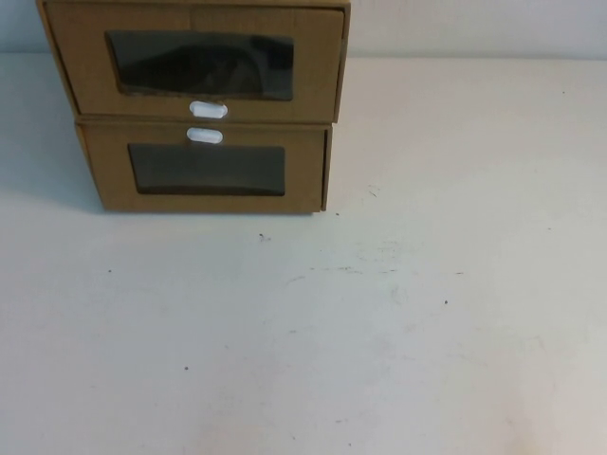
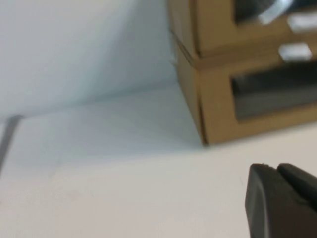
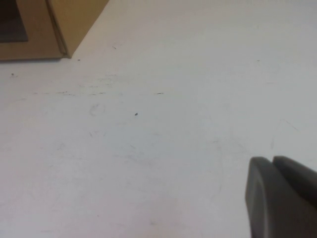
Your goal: Close the shoe box
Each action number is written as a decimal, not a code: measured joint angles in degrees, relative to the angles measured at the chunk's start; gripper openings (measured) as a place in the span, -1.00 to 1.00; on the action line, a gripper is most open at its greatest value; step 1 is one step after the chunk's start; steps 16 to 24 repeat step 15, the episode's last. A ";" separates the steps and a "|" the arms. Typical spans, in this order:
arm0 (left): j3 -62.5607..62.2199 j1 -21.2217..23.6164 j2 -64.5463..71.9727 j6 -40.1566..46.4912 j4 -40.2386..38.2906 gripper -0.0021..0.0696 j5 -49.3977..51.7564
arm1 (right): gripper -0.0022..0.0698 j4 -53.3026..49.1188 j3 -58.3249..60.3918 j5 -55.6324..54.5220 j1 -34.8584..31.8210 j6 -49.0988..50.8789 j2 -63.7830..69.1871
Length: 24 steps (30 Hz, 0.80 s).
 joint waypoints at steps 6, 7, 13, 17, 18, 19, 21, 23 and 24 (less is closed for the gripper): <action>0.00 0.00 -1.93 -34.68 31.77 -0.96 14.00 | -0.97 0.00 0.00 0.00 0.00 0.00 0.00; 0.00 0.00 -3.28 -36.76 33.25 -0.96 15.90 | -0.97 0.00 0.00 0.00 0.00 0.00 0.00; 0.00 0.00 -5.36 -40.61 36.36 -0.96 18.59 | -0.97 0.03 0.00 0.00 0.00 0.00 0.00; 0.00 0.00 -5.36 -41.30 36.34 -0.96 18.59 | -0.97 0.03 0.00 0.00 0.00 0.00 0.00; 0.00 0.00 -5.36 -41.30 36.34 -0.96 18.59 | -0.97 0.03 0.00 0.00 0.00 0.00 0.00; 0.00 0.00 -5.36 -41.30 36.34 -0.96 18.59 | -0.97 0.03 0.00 0.00 0.00 0.00 0.00; 0.00 0.00 -5.36 -41.30 36.34 -0.96 18.59 | -0.97 0.03 0.00 0.00 0.00 0.00 0.00; 0.00 0.00 -5.36 -41.30 36.34 -0.96 18.59 | -0.97 0.03 0.00 0.00 0.00 0.00 0.00; 0.00 0.00 -5.36 -41.30 36.34 -0.96 18.59 | -0.97 0.03 0.00 0.00 0.00 0.00 0.00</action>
